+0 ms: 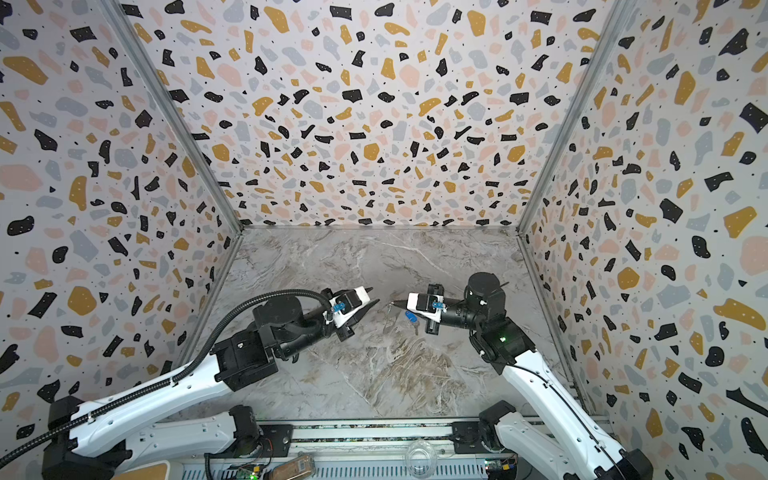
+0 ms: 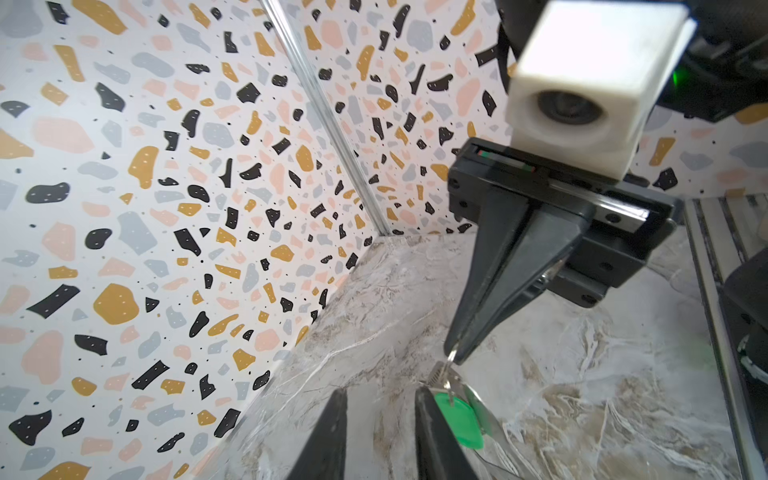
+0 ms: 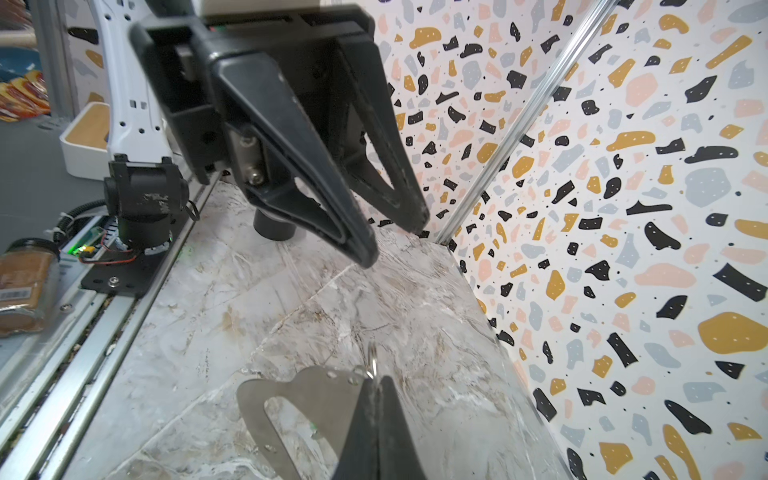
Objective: Remove the keys from the keyring
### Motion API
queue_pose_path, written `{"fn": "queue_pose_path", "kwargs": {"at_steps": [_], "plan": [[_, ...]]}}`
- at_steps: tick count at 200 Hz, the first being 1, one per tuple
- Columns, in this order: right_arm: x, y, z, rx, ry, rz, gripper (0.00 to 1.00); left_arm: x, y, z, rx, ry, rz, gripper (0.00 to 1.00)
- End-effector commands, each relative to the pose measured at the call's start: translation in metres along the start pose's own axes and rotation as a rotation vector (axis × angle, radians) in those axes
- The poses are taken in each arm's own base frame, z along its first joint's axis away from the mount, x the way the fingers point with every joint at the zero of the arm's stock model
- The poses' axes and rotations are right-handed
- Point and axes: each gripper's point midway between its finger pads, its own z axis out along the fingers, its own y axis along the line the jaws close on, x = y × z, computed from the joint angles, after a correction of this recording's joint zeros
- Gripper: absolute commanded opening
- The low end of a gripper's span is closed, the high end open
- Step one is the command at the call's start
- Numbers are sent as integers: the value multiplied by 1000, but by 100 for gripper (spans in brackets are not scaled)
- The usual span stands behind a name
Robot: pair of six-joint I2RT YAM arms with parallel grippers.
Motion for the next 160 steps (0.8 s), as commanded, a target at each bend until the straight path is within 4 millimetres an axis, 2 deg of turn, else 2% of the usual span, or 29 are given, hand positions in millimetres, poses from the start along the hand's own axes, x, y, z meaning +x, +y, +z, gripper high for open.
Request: {"fn": "queue_pose_path", "kwargs": {"at_steps": [1,55,127,160], "plan": [[-23,3,-2,-43,-107,3,0,-28,7,-9,-4,-169,-97,29],[-31,9,-1,-98,-174,42,0,-20,-19,-3,124,-175,-90,31],[-33,10,0,-122,-190,56,0,-11,-26,-1,150,-149,-72,31],[-35,13,-1,-137,-201,54,0,-10,-26,4,149,-138,-67,24]]}}
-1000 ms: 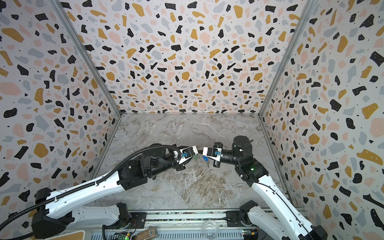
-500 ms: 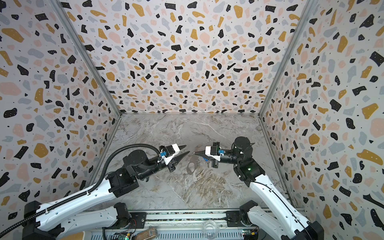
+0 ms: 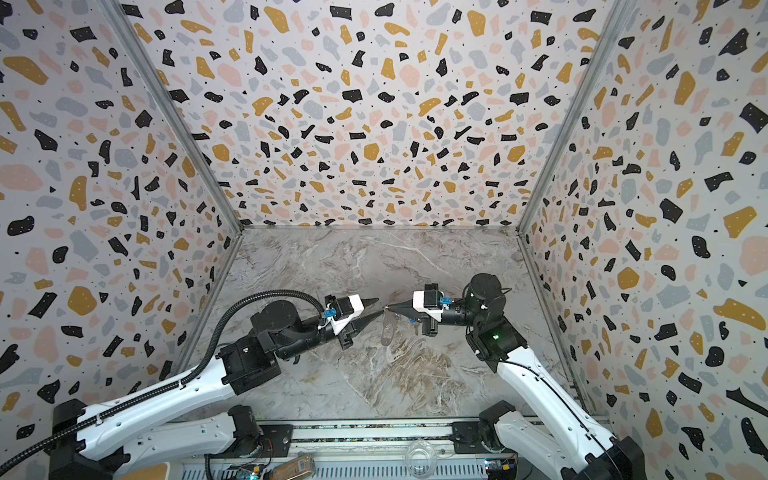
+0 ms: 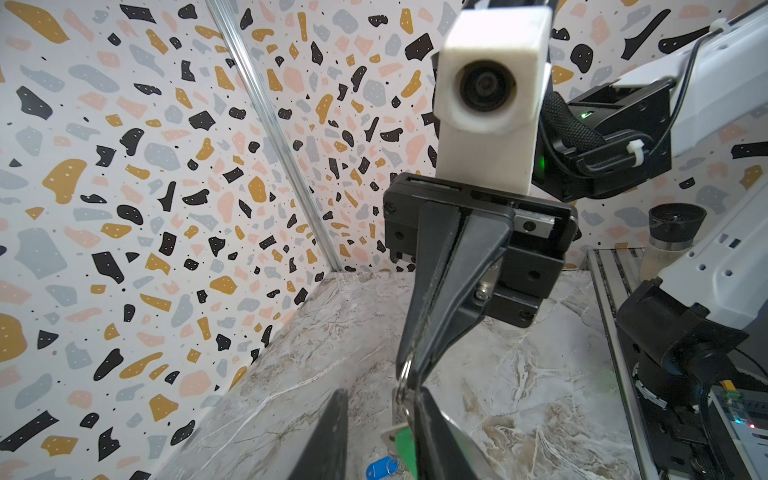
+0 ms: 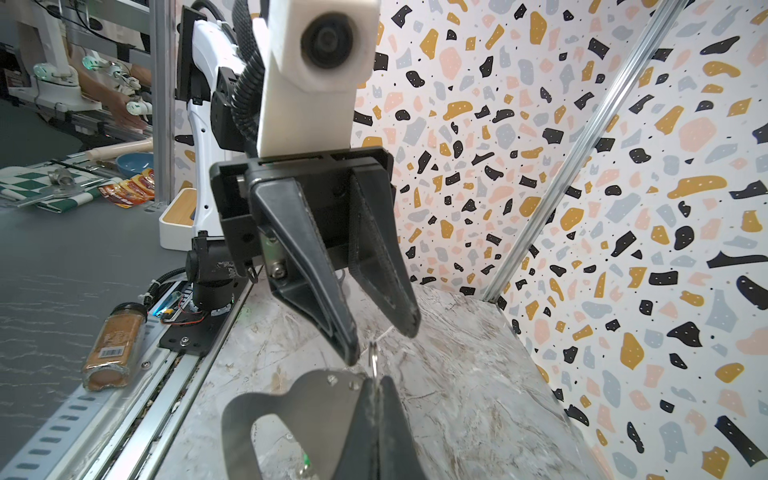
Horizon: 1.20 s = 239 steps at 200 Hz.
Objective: Remove the keys from the keyring
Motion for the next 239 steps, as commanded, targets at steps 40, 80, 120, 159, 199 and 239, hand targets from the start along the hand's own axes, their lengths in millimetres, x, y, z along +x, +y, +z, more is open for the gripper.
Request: {"fn": "queue_pose_path", "kwargs": {"at_steps": [40,80,120,159,199,239], "plan": [[-11,4,-2,-24,-36,-21,0,-14,2,4,3,-44,12,16],[-8,3,-2,-19,-26,-17,0,-20,3,2,3,-64,12,14],[-9,3,-2,-20,-29,-17,0,-22,3,0,2,-71,10,12],[-8,3,-2,-19,-25,-13,0,-24,0,3,29,-73,7,0],[-5,-10,-5,76,30,-68,28,-20,-1,7,49,-16,3,0],[-8,-37,-28,306,190,-240,43,-12,1,12,67,114,17,0]]}}
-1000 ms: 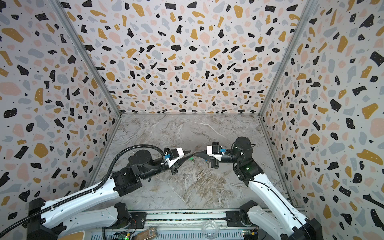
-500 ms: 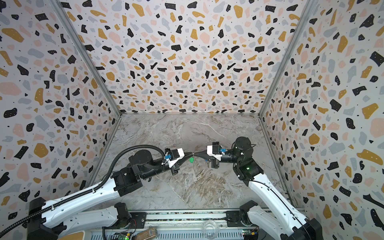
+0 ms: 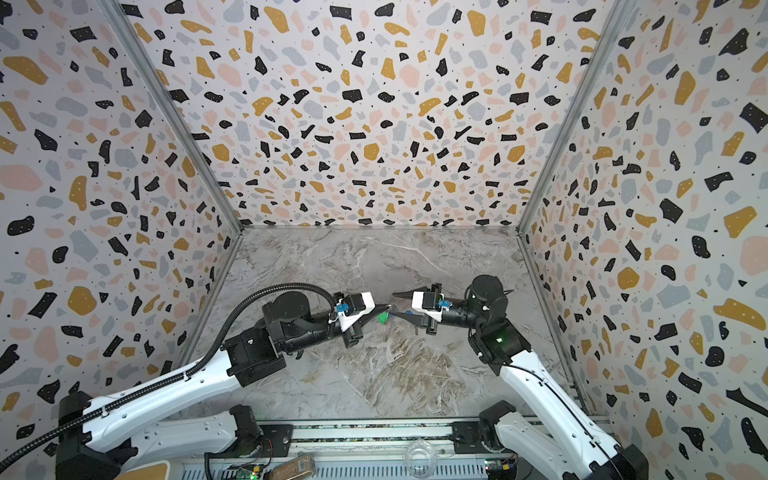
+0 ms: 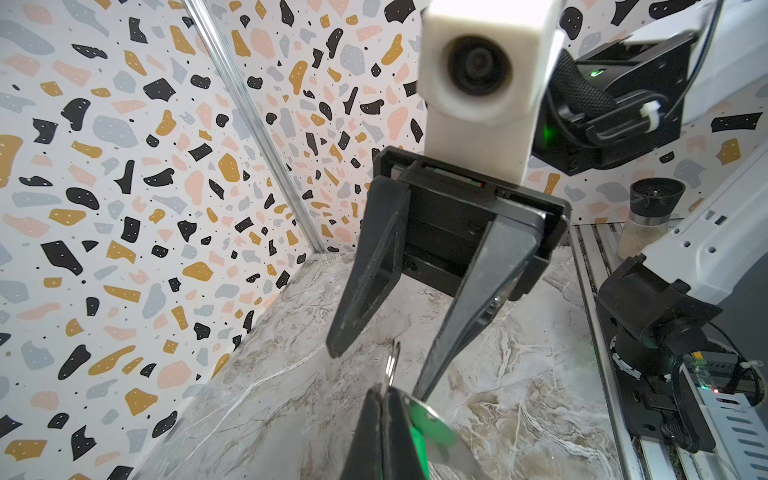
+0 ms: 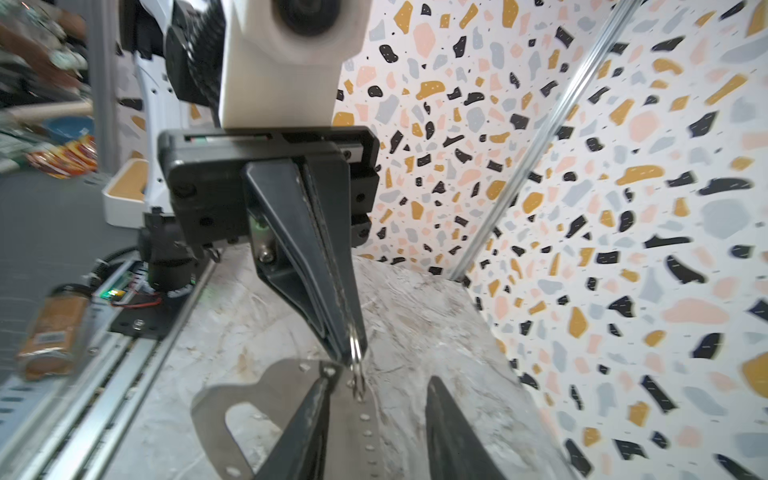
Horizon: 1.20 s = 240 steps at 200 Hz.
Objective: Remove the keys from the keyring
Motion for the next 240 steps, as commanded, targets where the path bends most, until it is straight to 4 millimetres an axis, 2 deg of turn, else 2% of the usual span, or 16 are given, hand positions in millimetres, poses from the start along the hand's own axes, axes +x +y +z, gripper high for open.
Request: {"fn": "queue_pose_path", "kwargs": {"at_steps": [1,36,75,94,135,181,198,240], "plan": [[-13,-25,-17,167,92,-159,43,-13,6,-3,-1,28,24,0],[-15,-24,-23,160,151,-207,42,2,5,6,40,175,32,0],[-12,-11,-19,72,148,-167,29,4,9,11,48,253,53,0],[-8,-8,-18,54,161,-146,27,10,11,12,53,304,70,0],[1,-2,-14,3,179,-88,26,10,13,13,50,322,74,0],[3,-1,-10,-19,163,-61,22,10,12,16,62,331,74,0],[3,0,-8,-31,153,-50,18,11,11,17,66,333,74,0],[4,4,-7,-52,143,-23,18,12,11,19,69,333,70,0]]}}
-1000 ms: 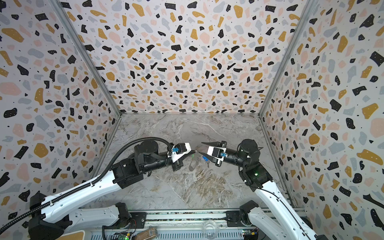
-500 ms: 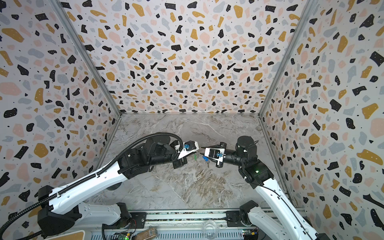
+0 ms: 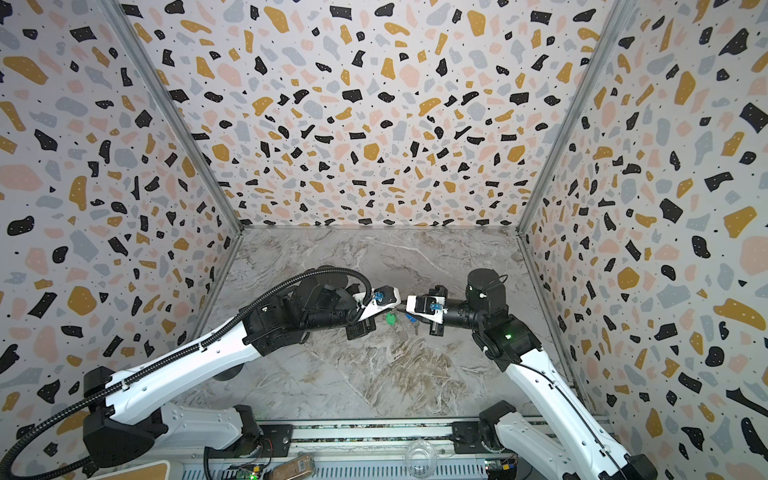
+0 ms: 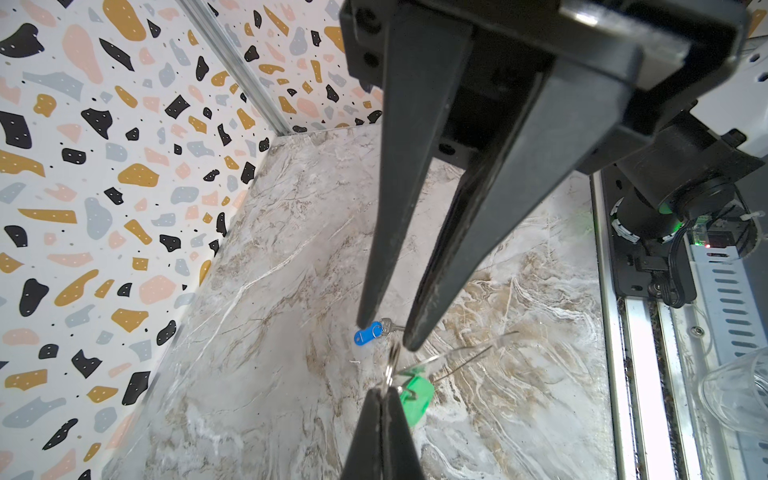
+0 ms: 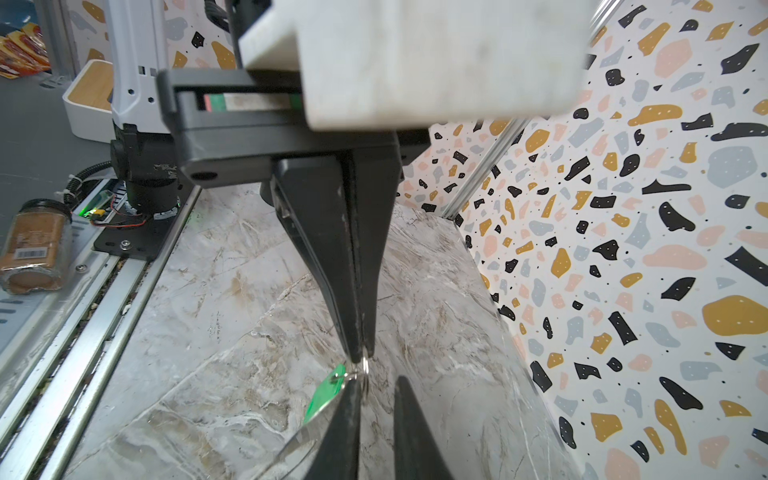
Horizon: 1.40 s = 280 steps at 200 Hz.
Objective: Remove the keys from the keyring
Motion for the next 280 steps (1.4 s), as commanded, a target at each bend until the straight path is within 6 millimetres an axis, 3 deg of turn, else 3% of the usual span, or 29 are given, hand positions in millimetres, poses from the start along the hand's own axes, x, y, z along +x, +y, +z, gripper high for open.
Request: {"fn": "queue_pose_path", "kwargs": {"at_steps": [1,98,280], "plan": [[-16,-2,-4,-9,-40,-6,18,-25,10,-11,-30,-70,12,0],[0,-2,4,-17,-5,43,14,-27,9,-12,-26,-87,6,0],[-4,-4,8,-30,-54,97,5,-31,8,-12,-25,-111,10,0]]}}
